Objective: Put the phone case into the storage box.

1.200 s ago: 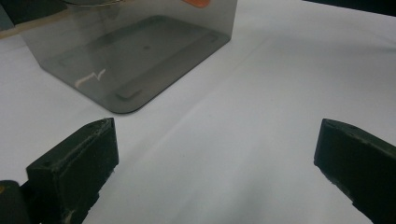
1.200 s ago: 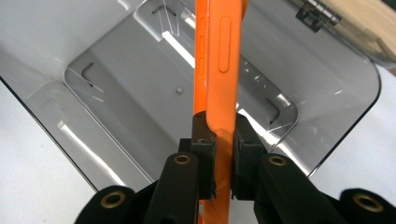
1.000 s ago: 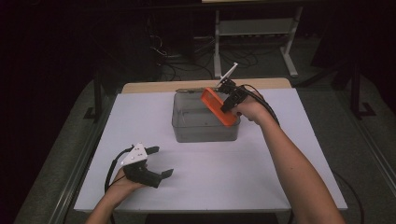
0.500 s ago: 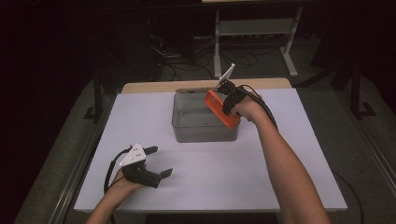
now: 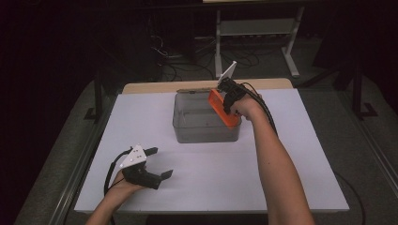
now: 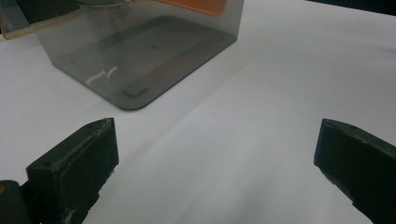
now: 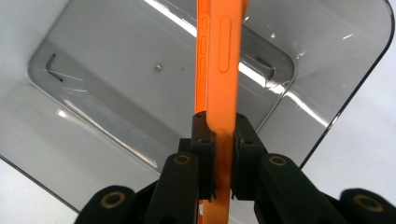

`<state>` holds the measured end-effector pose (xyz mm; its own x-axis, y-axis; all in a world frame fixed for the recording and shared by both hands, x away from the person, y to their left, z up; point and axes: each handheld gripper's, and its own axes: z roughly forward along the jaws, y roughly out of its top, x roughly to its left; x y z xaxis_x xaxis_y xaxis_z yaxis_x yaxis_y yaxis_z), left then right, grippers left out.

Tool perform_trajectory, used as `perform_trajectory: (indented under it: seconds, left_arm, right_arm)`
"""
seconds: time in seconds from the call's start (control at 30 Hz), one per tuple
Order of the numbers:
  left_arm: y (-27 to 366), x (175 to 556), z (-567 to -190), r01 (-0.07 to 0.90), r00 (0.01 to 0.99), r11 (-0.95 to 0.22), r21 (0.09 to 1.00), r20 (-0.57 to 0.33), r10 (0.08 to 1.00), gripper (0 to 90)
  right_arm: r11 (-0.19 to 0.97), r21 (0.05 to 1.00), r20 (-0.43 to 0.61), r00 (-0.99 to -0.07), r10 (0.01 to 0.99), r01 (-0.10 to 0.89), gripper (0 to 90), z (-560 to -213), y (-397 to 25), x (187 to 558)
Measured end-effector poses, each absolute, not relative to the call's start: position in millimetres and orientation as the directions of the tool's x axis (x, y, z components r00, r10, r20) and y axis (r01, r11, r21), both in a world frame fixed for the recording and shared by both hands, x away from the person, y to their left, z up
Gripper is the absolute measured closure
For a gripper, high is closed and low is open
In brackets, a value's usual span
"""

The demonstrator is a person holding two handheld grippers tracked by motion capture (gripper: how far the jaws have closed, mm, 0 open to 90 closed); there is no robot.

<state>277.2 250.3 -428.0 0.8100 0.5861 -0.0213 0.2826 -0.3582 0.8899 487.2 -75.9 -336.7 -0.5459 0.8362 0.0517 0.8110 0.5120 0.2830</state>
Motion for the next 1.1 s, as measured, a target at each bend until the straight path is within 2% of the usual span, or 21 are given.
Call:
perform_trajectory:
  seconds: [1.1]
  left_arm:
    - [252.6, 274.5, -427.5, 0.289, 0.804, -0.35, 0.891, -0.027, 0.594, 0.0]
  right_arm:
    - [0.362, 0.189, 0.106, -0.386, 0.917, 0.913, 80.6, -354.3, -73.2, 498.7]
